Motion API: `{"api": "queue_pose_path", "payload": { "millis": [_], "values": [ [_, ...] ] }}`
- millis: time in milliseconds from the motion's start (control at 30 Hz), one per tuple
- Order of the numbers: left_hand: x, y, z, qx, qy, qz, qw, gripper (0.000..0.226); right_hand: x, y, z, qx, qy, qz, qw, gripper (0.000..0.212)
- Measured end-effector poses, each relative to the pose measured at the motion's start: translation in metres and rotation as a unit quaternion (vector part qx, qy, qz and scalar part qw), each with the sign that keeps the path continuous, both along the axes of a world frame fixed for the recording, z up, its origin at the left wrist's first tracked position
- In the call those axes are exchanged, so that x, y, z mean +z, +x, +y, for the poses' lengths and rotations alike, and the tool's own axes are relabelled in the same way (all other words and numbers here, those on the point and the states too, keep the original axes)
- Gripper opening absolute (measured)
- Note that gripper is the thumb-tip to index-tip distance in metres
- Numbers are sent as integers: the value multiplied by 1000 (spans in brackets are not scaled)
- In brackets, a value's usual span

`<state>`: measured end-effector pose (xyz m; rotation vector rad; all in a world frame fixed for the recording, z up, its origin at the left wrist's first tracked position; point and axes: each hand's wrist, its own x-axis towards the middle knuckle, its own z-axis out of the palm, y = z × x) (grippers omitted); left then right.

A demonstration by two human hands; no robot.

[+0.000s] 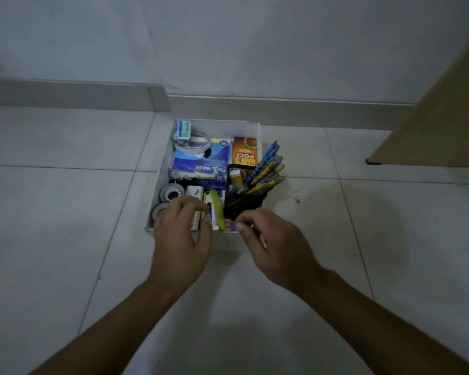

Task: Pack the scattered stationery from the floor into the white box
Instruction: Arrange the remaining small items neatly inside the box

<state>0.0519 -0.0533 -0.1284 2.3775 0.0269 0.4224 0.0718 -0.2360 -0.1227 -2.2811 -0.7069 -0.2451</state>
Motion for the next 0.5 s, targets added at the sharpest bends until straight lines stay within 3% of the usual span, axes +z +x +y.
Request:
{"api": "queue_pose_path", "payload": {
  "millis": [200,333,500],
  "values": [
    [-5,23,39,125,31,62,990,26,23,37,51,-33,-22,-103,994,23],
    [-3,36,47,149,18,242,959,36,27,65,101,-104,77,112,985,20],
    [-13,33,59,123,46,255,958,47,-3,107,140,-177,64,255,949,20]
  ]
}}
